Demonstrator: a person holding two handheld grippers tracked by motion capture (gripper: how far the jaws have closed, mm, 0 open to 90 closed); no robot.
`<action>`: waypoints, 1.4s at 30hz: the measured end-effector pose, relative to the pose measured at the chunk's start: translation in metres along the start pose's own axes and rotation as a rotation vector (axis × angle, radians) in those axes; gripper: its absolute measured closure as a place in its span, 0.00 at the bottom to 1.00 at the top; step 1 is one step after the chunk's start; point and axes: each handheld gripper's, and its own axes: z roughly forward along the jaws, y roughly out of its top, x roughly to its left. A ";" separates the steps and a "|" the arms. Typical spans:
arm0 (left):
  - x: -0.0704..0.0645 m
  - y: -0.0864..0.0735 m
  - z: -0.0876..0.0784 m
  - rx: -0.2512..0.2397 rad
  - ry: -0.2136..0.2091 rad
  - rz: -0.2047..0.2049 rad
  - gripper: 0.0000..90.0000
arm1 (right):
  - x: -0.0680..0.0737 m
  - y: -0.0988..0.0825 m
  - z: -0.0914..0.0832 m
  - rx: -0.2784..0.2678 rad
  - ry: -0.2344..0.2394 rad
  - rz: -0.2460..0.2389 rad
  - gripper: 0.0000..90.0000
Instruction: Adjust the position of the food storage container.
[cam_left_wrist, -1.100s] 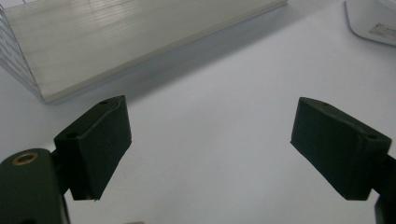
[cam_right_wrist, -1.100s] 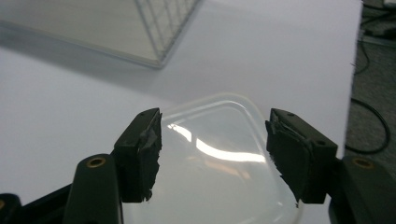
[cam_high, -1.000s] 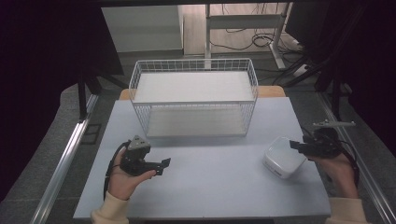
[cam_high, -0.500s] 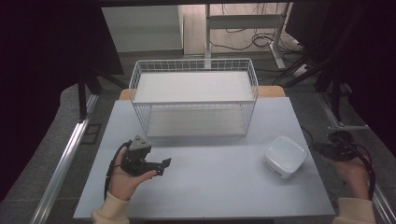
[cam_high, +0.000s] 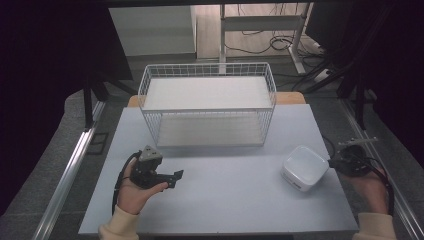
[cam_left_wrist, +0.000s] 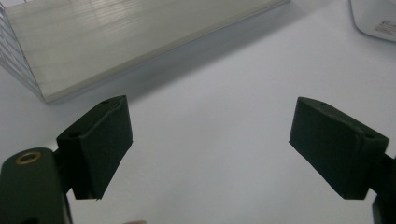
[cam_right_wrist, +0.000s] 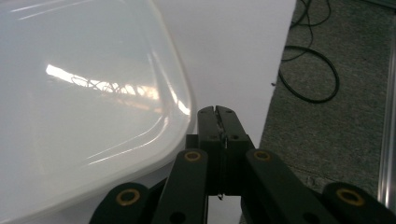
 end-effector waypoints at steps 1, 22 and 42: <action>0.000 0.000 0.000 -0.001 0.001 -0.001 0.15 | 0.001 0.000 -0.001 0.001 0.003 -0.004 0.99; 0.000 0.001 0.005 0.015 0.007 -0.001 0.15 | 0.045 0.004 -0.001 -0.002 0.149 -0.153 0.99; -0.002 0.001 0.005 0.019 0.004 0.005 0.15 | 0.111 0.020 0.007 0.025 0.261 -0.286 0.99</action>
